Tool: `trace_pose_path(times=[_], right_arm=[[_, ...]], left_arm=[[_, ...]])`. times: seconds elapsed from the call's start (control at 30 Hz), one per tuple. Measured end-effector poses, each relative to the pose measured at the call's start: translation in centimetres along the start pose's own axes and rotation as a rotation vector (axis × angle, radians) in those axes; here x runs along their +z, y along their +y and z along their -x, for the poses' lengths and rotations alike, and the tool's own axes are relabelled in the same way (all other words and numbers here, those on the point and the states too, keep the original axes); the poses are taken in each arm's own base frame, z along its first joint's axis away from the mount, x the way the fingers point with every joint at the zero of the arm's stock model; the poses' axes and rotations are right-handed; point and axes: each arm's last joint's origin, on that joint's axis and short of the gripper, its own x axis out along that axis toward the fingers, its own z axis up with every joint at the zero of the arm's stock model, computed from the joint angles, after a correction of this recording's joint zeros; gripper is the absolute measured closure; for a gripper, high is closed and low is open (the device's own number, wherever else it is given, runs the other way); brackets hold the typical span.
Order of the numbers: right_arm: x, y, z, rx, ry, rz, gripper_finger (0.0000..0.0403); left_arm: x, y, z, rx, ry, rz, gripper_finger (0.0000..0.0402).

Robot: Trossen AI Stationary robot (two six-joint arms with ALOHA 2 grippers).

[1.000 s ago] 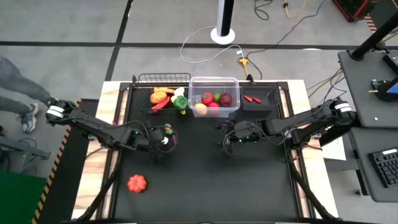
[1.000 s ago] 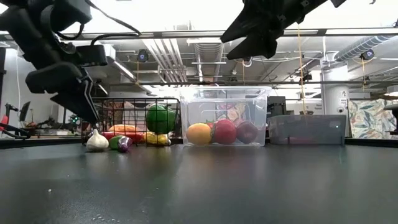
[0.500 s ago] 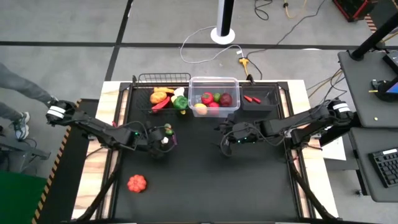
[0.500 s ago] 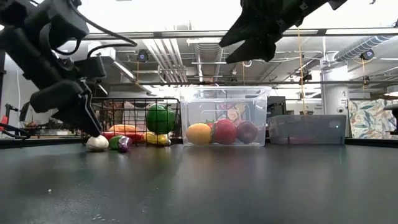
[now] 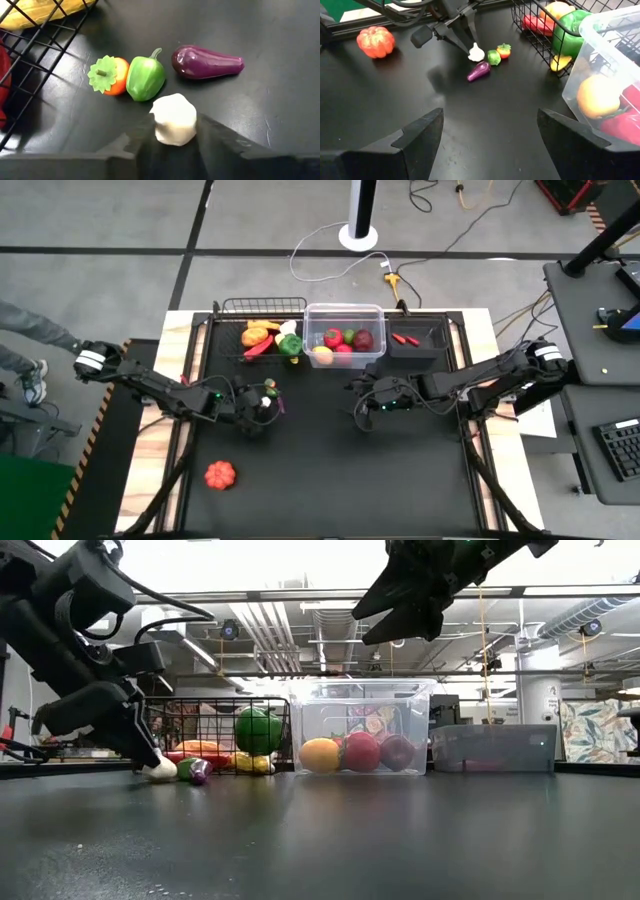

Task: Sort produce into baskets
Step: Put the garlic into the black bin

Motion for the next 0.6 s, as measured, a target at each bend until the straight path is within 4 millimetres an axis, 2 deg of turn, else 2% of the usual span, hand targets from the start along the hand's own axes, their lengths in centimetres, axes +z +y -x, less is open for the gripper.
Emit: trace_pose_path(times=[0.27,0.6], right_arm=[[0.0,0.0,0.0,0.0,0.0,0.0,0.0092],[0.0,0.0,0.0,-0.001,0.0,0.0,0.0092]], left_arm=[[0.06,0.0,0.01,0.007,-0.009,0.003,0.0391],[0.27,-0.18,0.04,-0.018,-0.025,0.017,0.0399]])
